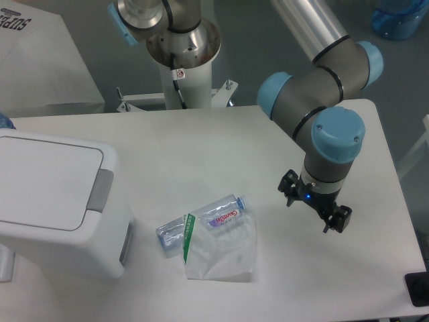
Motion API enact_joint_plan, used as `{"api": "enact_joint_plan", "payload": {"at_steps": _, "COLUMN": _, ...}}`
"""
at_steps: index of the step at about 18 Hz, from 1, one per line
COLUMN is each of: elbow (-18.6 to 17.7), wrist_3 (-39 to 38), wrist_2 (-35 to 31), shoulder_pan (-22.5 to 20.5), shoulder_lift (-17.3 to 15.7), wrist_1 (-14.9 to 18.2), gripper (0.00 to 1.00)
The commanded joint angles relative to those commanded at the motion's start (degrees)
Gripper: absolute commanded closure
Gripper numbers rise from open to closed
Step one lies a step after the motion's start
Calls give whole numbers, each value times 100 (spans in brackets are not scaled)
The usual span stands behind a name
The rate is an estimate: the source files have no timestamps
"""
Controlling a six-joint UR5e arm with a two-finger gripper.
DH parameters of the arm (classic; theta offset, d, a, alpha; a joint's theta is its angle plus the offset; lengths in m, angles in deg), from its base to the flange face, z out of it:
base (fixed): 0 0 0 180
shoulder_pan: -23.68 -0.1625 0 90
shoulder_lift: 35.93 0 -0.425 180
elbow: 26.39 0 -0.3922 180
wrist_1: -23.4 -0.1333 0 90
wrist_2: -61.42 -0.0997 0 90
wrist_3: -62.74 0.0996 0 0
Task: Open the trash can
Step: 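Move the gripper over the table toward the white trash can lid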
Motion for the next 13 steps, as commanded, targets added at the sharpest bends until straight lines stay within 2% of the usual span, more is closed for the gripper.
{"api": "enact_joint_plan", "payload": {"at_steps": 7, "elbow": -106, "wrist_3": -1642, "wrist_2": 1238, "shoulder_pan": 61, "shoulder_lift": -220, "wrist_1": -9, "gripper": 0}}
{"api": "enact_joint_plan", "payload": {"at_steps": 9, "elbow": -167, "wrist_3": -2404, "wrist_2": 1913, "shoulder_pan": 254, "shoulder_lift": -438, "wrist_1": 0, "gripper": 0}}
{"api": "enact_joint_plan", "payload": {"at_steps": 13, "elbow": -255, "wrist_3": -3032, "wrist_2": 2198, "shoulder_pan": 667, "shoulder_lift": -782, "wrist_1": 0, "gripper": 0}}
